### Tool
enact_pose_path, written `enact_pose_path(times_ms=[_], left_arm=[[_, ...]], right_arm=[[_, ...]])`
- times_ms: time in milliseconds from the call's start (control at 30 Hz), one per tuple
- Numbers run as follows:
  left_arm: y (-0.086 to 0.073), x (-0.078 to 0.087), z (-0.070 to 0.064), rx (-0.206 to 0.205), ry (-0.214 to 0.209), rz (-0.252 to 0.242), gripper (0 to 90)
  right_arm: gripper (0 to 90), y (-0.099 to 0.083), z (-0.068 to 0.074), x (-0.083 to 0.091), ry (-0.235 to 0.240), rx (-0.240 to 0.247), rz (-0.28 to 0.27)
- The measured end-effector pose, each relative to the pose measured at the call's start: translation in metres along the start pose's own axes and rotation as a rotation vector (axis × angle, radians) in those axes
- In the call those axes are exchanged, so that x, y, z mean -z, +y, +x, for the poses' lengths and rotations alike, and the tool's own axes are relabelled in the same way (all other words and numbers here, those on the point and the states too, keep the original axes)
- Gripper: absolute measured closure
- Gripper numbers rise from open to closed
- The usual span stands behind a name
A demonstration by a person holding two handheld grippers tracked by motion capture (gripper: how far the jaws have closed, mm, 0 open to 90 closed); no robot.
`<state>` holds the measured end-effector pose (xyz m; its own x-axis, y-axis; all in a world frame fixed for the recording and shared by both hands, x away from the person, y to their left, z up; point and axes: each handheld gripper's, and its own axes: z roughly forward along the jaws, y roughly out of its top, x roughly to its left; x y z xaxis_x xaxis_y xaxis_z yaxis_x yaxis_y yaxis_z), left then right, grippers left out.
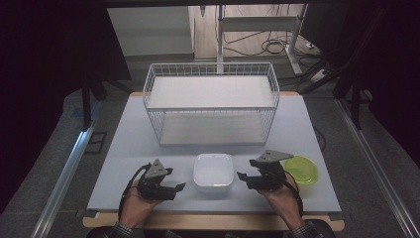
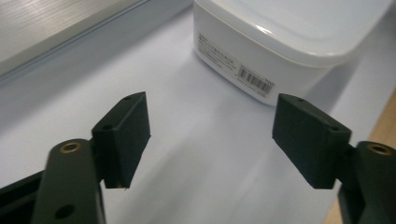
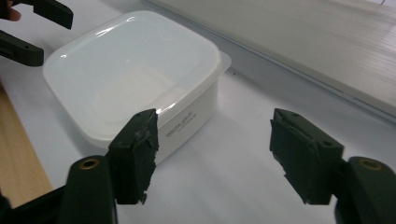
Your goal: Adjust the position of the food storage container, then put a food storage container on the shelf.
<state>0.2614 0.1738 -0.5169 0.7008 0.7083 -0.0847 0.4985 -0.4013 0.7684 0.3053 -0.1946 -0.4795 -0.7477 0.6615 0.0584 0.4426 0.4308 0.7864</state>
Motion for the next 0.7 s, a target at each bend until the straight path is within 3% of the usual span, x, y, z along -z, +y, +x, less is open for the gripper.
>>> enact_pose_path(times_ms=[233, 333, 533, 600, 700], left_arm=[[-0.003, 0.004, 0.001, 0.007, -0.023, -0.039, 13.9], [-0.003, 0.001, 0.0, -0.002, 0.002, -0.047, 9.4], [-0.003, 0.0, 0.003, 0.006, 0.008, -0.069, 6.2], [0.0, -0.002, 0.004, -0.004, -0.006, -0.091, 3.9], [0.004, -0.005, 0.002, -0.014, 0.004, -0.081, 2.8]], right_arm=[[20.8, -0.005, 0.001, 0.001, 0.016, -0.011, -0.014], [16.6, -0.006, 0.0, -0.001, 0.024, -0.019, -0.019], [12.2, -0.007, 0.001, -0.006, 0.03, -0.019, -0.003], [9.7, -0.006, 0.003, -0.008, 0.051, -0.012, -0.003], [8.6, -0.005, 0.004, -0.009, 0.055, -0.003, -0.007]])
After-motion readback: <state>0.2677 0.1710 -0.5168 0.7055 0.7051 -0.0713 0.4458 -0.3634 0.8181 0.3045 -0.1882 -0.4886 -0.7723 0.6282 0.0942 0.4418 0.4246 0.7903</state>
